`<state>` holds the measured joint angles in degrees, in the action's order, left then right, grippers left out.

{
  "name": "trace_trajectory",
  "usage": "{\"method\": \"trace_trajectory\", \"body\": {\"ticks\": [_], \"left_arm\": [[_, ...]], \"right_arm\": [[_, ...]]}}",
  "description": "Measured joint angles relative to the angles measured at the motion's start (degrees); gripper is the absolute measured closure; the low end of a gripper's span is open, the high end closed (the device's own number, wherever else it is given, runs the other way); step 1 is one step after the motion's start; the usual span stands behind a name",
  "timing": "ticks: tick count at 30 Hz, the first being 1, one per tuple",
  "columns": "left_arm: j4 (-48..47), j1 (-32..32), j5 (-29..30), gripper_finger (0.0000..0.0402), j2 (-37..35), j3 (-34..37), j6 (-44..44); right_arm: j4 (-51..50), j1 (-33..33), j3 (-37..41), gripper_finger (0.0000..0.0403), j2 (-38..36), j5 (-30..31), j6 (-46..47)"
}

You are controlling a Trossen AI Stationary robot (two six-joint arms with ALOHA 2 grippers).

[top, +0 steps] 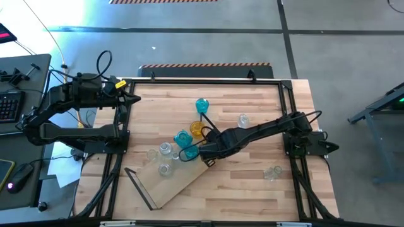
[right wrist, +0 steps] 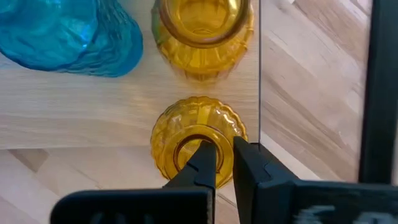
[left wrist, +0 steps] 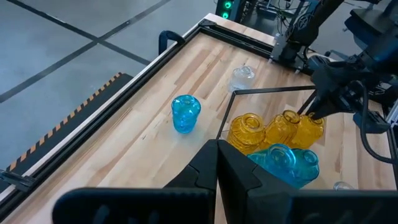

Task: Sort vases onto shelf
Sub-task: Put the yellow vase on the shelf aligned with the other yellow vases

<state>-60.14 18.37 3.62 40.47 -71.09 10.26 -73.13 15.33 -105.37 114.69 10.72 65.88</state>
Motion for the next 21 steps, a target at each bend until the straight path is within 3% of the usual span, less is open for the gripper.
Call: {"method": "trace_trajectory", "body": {"ticks": [21], "left_arm": [[0.0,0.0,0.0,0.0402,0.0,0.0,0.0]], "right_arm": [[-1.8,-1.8,-0.4,0.0398,0.2,0.3,-1.8]]}}
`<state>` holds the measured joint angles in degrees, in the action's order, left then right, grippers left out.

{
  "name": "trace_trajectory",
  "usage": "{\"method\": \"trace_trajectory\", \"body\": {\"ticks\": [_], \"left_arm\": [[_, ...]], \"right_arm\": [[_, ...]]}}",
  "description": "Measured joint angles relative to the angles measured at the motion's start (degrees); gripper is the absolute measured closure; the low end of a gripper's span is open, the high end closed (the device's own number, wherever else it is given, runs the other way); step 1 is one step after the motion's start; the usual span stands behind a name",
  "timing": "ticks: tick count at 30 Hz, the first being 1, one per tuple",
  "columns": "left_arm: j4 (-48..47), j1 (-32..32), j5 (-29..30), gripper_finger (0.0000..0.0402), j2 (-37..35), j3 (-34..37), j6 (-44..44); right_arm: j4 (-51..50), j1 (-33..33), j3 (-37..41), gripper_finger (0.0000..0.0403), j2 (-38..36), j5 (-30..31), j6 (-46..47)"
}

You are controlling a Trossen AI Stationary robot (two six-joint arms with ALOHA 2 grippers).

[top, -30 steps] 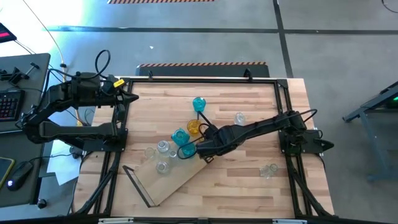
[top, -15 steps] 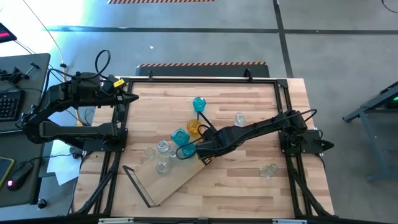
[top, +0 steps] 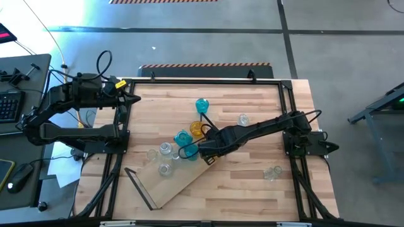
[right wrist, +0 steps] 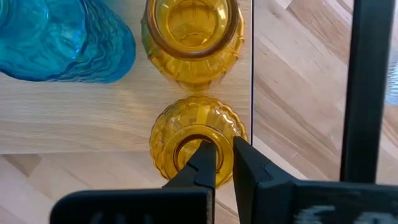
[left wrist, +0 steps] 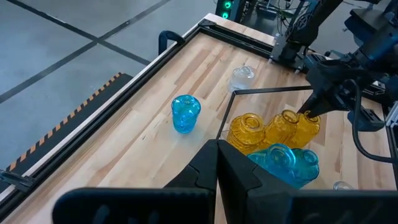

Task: Sort vases onto shelf
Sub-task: Put the yellow vase on the shelf aligned with the other yellow vases

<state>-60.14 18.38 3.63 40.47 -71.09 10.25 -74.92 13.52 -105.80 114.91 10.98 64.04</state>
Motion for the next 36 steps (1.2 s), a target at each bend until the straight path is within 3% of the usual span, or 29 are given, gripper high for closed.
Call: {"method": "trace_trajectory", "body": {"ticks": [8,20,36], "left_arm": [[0.0,0.0,0.0,0.0401,0.0,0.0,-0.8],[0.0,0.0,0.0,0.0401,0.0,0.0,-1.1],[0.0,0.0,-1.7,0.0402,0.0,0.0,-0.9]], "right_arm": [[-0.1,0.0,0.0,0.0391,0.0,-1.0,0.6],[-1.0,0.0,0.1,0.0313,0.2,-1.1,2.5],[-0.5,-1.6,0.1,0.0312,0.2,-0.6,1.7]]}}
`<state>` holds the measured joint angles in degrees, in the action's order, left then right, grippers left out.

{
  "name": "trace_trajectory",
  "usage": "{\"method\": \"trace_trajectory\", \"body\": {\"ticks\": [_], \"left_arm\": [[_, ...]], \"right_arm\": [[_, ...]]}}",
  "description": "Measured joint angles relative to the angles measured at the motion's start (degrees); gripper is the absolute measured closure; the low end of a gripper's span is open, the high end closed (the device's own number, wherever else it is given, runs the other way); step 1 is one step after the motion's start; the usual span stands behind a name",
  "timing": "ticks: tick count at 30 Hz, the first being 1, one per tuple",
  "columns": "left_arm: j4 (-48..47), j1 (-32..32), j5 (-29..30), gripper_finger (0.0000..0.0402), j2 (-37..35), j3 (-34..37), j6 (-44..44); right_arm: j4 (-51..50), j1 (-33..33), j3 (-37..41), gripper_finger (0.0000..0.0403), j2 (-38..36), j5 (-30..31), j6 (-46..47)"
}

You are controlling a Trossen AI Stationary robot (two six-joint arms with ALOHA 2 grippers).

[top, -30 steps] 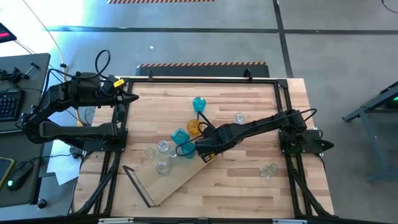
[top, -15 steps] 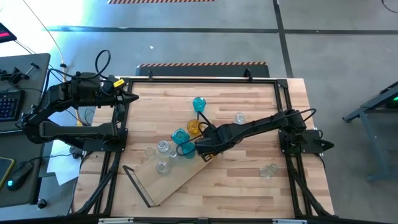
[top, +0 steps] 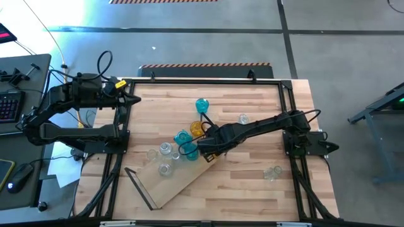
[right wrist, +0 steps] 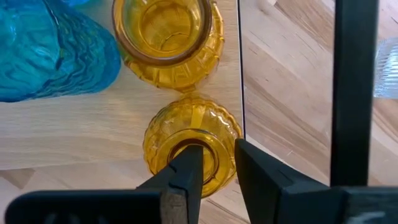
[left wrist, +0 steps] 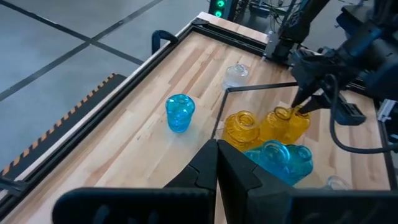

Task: Sort vases onto shelf
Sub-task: Put the yellow vase on the shelf aligned with the other yellow vases

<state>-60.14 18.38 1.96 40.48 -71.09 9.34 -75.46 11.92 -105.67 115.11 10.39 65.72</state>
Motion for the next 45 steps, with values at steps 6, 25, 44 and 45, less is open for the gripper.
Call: {"method": "trace_trajectory", "body": {"ticks": [6,25,44,45], "left_arm": [[0.0,0.0,-0.2,0.0402,0.0,0.0,-0.1],[0.0,0.0,-0.2,0.0402,0.0,0.0,0.0],[0.0,0.0,-0.2,0.0402,0.0,0.0,-0.1],[0.0,0.0,-0.2,0.0401,0.0,0.0,-0.1]], "right_arm": [[0.3,-0.2,0.0,0.0312,0.0,0.1,-0.8],[0.3,-1.0,0.1,0.0311,-1.2,-0.2,-0.9],[3.4,-1.0,0.0,0.0311,-3.3,-1.9,-0.2],[3.3,-1.0,0.0,0.0311,-3.4,-1.9,-0.2]]}}
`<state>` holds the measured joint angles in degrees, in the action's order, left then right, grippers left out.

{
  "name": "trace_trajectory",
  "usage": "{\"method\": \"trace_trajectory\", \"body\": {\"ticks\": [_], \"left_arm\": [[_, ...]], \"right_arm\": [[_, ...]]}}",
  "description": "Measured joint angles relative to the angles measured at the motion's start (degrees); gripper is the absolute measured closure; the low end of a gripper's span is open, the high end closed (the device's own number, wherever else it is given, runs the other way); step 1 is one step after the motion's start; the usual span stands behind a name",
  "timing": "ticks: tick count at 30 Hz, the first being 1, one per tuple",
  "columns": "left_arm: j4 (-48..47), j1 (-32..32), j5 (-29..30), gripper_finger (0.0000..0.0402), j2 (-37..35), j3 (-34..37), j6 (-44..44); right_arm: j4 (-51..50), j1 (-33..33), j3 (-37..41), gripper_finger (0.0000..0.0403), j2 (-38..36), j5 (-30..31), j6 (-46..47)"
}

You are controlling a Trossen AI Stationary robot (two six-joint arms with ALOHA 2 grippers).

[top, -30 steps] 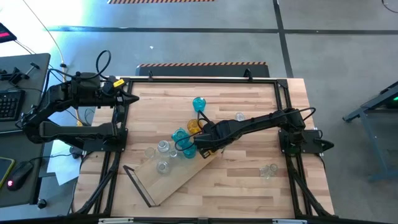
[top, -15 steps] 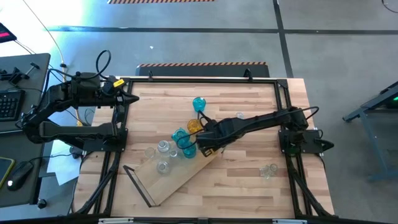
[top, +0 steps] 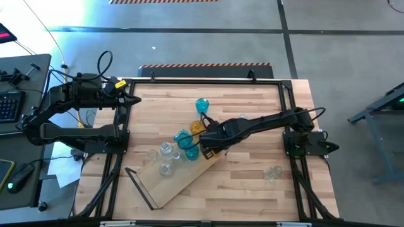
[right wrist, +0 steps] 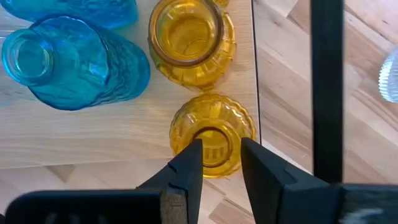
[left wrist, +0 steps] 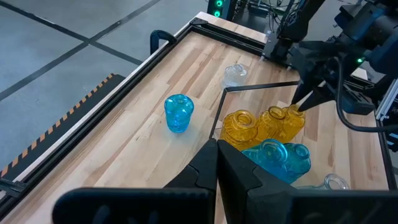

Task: Sort vases onto shelf
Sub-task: Put the yellow vase on the shelf aligned with the other yellow vases, then put the blue vase on the shelf aligned with the other blue vases

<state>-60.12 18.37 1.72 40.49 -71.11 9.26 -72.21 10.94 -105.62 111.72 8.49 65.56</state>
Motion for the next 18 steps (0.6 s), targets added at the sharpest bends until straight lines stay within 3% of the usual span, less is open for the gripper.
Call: {"method": "trace_trajectory", "body": {"ticks": [18], "left_arm": [[0.0,0.0,0.0,0.0402,0.0,0.0,-0.4]], "right_arm": [[2.5,-0.9,0.0,0.0311,-4.2,2.6,3.5]]}}
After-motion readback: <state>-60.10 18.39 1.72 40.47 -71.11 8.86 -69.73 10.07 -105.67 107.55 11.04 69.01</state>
